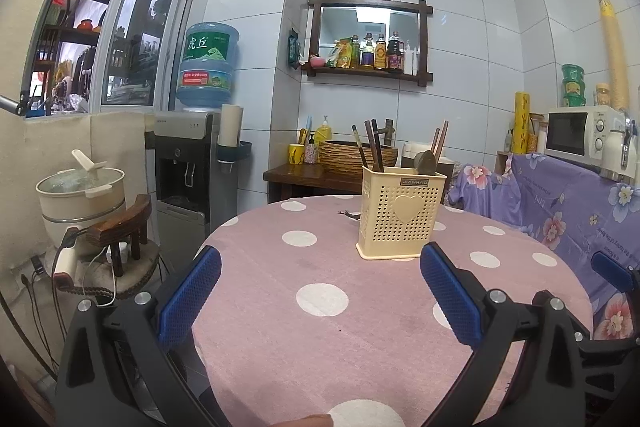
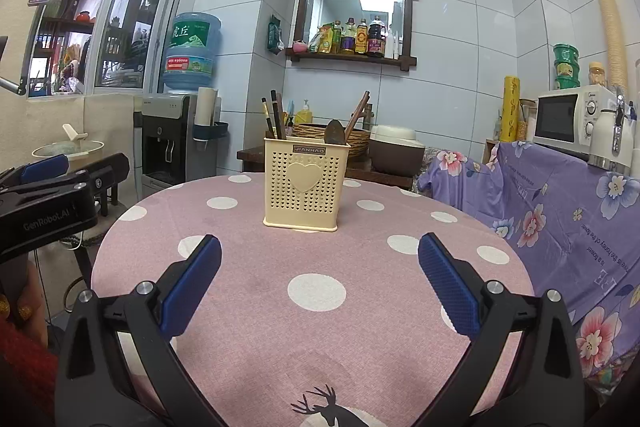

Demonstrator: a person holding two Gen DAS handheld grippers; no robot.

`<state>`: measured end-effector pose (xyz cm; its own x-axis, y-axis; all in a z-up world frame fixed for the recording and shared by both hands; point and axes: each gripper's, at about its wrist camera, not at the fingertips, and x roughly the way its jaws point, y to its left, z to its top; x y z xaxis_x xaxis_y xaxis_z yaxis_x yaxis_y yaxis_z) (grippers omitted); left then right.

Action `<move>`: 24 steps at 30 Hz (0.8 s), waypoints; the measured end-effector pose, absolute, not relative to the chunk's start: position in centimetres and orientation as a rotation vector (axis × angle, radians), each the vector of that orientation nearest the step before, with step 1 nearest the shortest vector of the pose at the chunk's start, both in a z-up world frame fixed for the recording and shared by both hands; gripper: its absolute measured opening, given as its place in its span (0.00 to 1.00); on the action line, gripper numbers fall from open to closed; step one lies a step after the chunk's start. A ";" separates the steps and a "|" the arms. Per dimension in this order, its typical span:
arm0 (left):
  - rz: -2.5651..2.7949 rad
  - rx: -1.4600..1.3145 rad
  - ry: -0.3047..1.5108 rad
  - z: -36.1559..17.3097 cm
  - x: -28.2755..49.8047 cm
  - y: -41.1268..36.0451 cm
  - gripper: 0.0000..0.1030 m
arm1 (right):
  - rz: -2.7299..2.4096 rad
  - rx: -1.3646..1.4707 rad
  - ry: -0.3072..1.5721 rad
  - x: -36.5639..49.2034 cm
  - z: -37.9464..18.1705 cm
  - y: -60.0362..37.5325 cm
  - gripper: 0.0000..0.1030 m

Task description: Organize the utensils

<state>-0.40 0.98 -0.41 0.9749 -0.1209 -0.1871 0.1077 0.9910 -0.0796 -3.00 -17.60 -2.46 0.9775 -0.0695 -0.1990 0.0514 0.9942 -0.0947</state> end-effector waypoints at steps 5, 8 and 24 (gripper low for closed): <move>-0.110 -0.062 0.189 -0.4 -0.4 0.9 0.96 | -0.061 -0.089 0.204 -3.0 -2.5 -17.6 0.95; -0.108 -0.057 0.184 -0.4 -0.5 0.8 0.96 | -0.061 -0.090 0.204 -3.0 -2.5 -17.6 0.95; -0.107 -0.052 0.187 -0.5 -0.7 0.9 0.96 | -0.060 -0.089 0.206 -3.1 -2.5 -17.6 0.95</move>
<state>-0.67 0.89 -0.48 0.9769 -0.1107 -0.1827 0.1011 0.9930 -0.0614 -3.08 -17.55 -2.52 0.9772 -0.0687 -0.2011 0.0505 0.9943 -0.0944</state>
